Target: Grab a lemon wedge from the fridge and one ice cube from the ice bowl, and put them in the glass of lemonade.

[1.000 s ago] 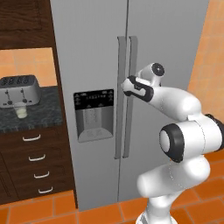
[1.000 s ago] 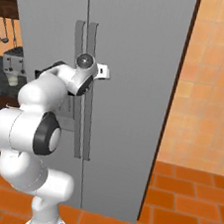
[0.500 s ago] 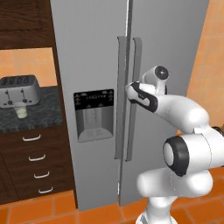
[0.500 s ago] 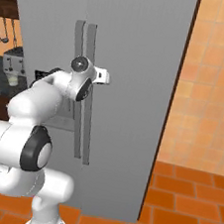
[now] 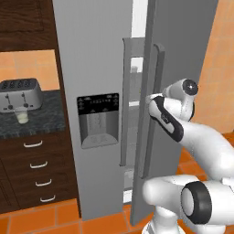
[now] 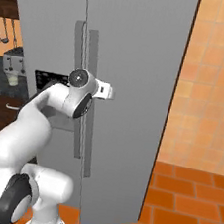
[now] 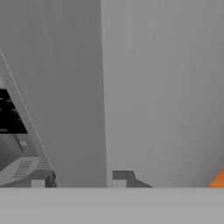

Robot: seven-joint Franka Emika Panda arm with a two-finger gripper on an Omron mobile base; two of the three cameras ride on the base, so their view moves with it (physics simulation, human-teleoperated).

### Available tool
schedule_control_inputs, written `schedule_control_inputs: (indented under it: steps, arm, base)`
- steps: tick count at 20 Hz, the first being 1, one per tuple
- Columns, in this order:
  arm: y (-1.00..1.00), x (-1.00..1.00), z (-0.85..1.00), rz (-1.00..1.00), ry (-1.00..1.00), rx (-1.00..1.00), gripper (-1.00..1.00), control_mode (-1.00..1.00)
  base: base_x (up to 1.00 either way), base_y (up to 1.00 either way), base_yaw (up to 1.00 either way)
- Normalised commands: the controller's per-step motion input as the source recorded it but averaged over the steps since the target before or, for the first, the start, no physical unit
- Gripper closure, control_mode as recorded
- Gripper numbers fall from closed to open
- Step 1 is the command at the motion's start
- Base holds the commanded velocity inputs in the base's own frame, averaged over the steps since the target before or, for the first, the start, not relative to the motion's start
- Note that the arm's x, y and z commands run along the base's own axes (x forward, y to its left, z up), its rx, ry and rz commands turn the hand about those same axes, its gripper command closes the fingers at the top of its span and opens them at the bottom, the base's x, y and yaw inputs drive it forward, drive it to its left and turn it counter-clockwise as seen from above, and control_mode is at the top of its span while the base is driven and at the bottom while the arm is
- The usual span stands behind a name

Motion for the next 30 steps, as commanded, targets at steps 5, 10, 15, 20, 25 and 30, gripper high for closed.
schedule_control_inputs:
  steps: [5, 10, 15, 20, 25, 30]
  arm:
    - [-0.95, -0.74, 0.09, -0.13, 0.03, 0.08, 1.0, -1.0]
    - [-0.91, -0.55, 0.03, -0.26, 0.0, 0.04, 1.0, -1.0]
    - [-0.82, -0.52, 0.05, -0.25, 0.0, 0.01, -1.0, -1.0]
    - [-0.65, -0.64, 0.51, -0.11, 0.01, 0.01, -1.0, -1.0]
    - [-0.23, -0.87, 0.86, -0.02, -0.07, 0.05, -1.0, -1.0]
    - [0.74, -0.24, 0.67, -0.04, 0.0, -0.03, -1.0, -1.0]
  base:
    - [0.0, 0.0, 0.0]
    - [0.0, 0.0, 0.0]
    - [0.0, 0.0, 0.0]
    - [0.0, 0.0, 0.0]
    - [0.0, 0.0, 0.0]
    - [0.0, 0.0, 0.0]
